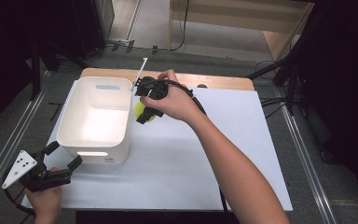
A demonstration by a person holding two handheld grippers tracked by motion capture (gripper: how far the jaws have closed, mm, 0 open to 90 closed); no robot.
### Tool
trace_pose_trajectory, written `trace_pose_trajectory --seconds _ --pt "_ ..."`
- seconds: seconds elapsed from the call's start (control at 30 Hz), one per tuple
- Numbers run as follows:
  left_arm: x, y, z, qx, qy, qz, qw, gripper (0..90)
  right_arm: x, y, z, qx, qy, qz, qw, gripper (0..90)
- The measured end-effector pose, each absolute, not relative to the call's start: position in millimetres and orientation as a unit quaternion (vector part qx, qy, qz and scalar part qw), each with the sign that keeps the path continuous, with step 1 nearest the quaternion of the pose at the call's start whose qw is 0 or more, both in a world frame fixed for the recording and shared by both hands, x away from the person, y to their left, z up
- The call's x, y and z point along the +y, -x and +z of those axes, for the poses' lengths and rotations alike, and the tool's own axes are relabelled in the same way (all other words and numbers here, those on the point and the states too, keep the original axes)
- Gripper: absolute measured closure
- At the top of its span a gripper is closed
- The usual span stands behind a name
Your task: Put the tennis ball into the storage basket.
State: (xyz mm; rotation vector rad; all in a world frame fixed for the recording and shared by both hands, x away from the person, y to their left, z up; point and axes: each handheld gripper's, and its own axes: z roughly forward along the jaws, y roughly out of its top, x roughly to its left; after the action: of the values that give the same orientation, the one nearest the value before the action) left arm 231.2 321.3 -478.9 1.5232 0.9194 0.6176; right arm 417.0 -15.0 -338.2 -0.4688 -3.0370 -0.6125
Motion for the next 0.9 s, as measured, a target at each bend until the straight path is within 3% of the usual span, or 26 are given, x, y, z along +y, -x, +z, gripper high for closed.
trace_pose_trajectory --seconds 0.9 --pt "320.7 -231.1 -478.7 0.394 -0.654 0.265 0.589 0.0 19.0 -412.3 -326.6 -0.972 0.125 -0.199 0.007 23.7"
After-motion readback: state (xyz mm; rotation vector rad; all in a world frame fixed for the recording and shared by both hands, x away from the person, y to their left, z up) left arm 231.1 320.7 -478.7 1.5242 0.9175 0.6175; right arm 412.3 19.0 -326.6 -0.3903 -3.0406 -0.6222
